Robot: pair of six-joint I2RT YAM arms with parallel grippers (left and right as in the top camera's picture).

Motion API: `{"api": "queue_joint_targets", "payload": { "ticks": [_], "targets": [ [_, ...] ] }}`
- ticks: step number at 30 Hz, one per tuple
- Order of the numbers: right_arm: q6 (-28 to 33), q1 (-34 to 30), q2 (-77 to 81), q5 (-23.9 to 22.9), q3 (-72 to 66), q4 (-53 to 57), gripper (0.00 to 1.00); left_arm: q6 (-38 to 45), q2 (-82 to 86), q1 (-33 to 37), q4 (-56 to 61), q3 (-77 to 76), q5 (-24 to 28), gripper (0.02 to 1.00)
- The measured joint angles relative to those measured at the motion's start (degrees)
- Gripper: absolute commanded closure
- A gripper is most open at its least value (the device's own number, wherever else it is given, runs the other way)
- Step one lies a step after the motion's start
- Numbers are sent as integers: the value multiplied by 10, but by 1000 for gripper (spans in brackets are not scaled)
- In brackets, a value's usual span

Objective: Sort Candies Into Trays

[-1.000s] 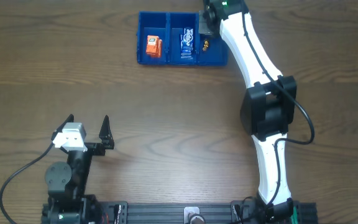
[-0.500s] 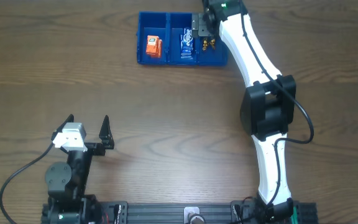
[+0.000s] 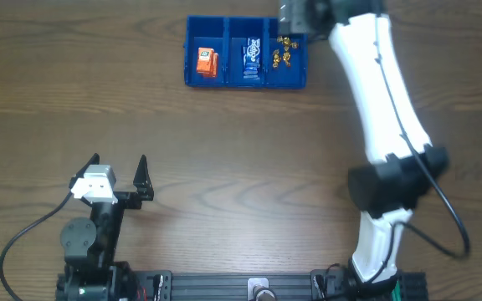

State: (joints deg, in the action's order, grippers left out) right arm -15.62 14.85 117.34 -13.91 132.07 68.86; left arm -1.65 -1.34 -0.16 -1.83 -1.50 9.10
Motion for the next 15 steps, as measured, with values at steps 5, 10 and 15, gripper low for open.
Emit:
{"api": "queue_joint_targets", "payload": {
  "ticks": [5,10,15],
  "targets": [
    [25,-23,-140,-40,-116,-24,1,0,0,0,0,0,0,20],
    [33,-27,-304,-60,-352,-120,1,0,0,0,0,0,0,20],
    [35,-45,-506,-31,-572,-155,1,0,0,0,0,0,0,20]
  ]
}}
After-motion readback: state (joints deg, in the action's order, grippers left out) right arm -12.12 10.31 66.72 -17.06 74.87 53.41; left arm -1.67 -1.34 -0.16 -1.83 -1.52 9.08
